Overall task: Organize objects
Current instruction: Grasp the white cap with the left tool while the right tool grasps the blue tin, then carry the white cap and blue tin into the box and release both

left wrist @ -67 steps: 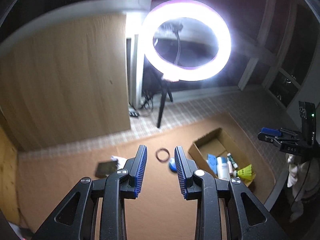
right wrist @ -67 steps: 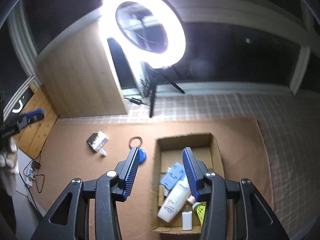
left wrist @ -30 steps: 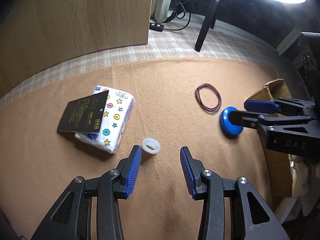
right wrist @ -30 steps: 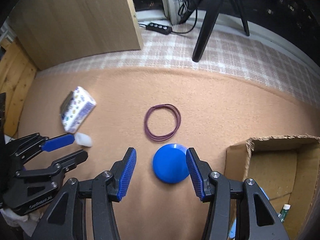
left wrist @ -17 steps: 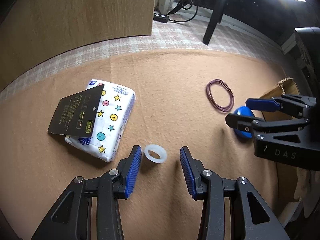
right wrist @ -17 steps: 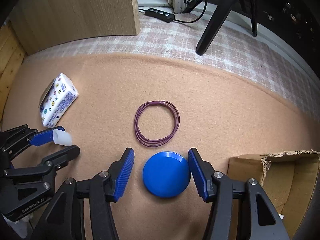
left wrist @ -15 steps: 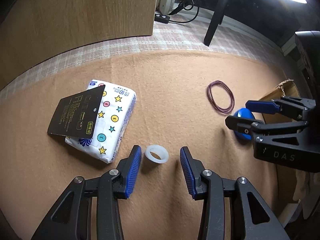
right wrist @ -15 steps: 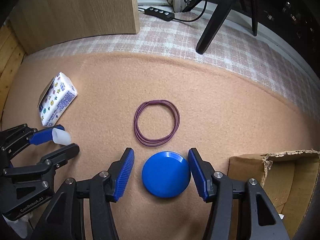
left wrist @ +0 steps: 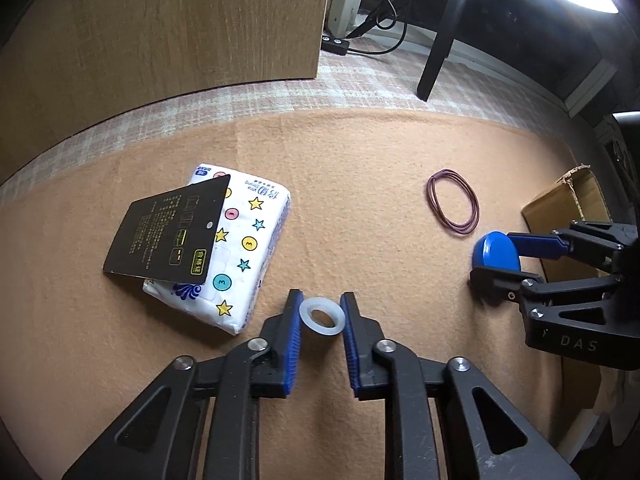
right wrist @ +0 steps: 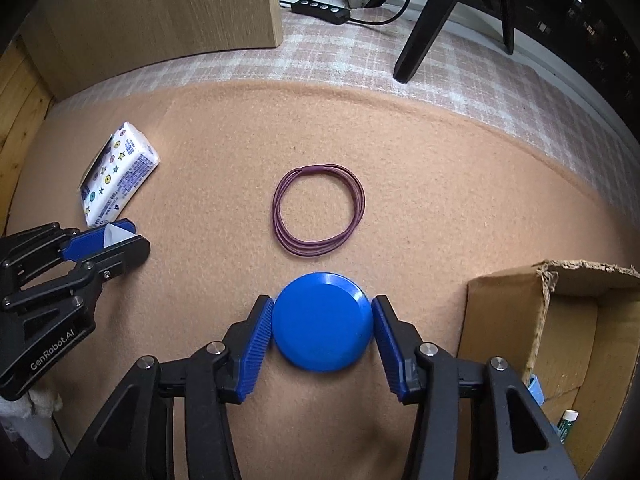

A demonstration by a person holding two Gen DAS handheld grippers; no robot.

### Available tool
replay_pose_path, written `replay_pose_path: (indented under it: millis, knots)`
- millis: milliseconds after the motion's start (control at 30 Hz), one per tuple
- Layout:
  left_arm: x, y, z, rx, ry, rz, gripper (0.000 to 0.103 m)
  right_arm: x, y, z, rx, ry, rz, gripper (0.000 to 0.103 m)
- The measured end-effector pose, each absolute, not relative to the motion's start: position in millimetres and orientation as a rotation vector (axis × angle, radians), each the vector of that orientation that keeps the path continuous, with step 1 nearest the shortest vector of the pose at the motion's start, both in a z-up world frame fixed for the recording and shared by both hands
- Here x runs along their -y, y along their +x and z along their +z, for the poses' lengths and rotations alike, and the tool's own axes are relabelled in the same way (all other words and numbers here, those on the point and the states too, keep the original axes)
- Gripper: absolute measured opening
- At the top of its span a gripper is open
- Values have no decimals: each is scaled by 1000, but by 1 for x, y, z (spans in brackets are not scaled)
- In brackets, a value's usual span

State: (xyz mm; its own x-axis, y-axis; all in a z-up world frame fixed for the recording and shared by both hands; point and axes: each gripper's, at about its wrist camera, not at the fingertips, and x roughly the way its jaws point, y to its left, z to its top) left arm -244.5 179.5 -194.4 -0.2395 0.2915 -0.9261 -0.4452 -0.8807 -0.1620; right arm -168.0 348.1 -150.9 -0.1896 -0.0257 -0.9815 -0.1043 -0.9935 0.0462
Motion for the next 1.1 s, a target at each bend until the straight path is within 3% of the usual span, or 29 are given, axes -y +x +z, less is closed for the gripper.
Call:
replay_pose_path:
  millis: [533, 1100]
  knots:
    - [-194, -220, -158, -181, -1456, 2133, 15, -365, -122, -95, -311, -1810, 2527, 46]
    - [-335, -174, -111, -215, -1266, 1974, 15, -483, -67, -62, -419, -1549, 2439, 46]
